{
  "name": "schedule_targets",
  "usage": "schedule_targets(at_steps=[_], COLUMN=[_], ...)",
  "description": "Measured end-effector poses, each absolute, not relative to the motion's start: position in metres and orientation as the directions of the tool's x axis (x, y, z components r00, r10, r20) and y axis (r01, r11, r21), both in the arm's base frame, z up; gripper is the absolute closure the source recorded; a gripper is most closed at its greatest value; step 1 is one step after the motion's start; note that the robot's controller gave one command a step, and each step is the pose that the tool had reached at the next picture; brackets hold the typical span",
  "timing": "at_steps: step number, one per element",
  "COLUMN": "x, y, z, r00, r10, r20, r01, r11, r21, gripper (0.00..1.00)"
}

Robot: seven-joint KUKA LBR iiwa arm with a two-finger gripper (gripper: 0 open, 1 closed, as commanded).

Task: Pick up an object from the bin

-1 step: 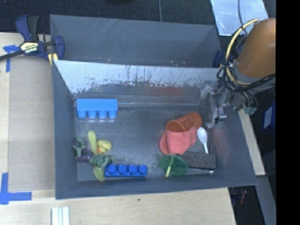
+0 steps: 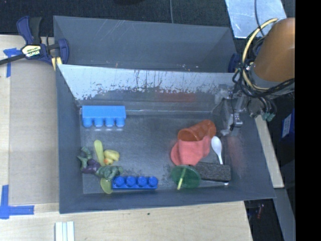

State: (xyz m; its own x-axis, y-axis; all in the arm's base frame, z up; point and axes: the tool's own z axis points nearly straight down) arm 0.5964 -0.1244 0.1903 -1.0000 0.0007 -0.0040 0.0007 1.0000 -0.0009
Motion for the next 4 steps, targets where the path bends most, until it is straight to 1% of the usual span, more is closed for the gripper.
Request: schedule_targets(at_steps=[1, 2, 3, 4], x=[0.581, 0.569, 0.545, 0.58], y=[-0.126, -0.112, -0.079, -0.077], z=[0.146, 0.132, 0.084, 0.079], r00=[-0.979, -0.984, -0.989, -1.0], r10=[0.206, 0.179, 0.148, -0.018], r20=[-0.009, -0.004, -0.011, -0.019], r01=[0.206, 0.179, 0.148, -0.018], r11=[0.979, 0.984, 0.989, 1.0], r21=[0.0, 0.0, -0.001, -0.006], gripper=[0.0, 0.0, 0.0, 1.0])
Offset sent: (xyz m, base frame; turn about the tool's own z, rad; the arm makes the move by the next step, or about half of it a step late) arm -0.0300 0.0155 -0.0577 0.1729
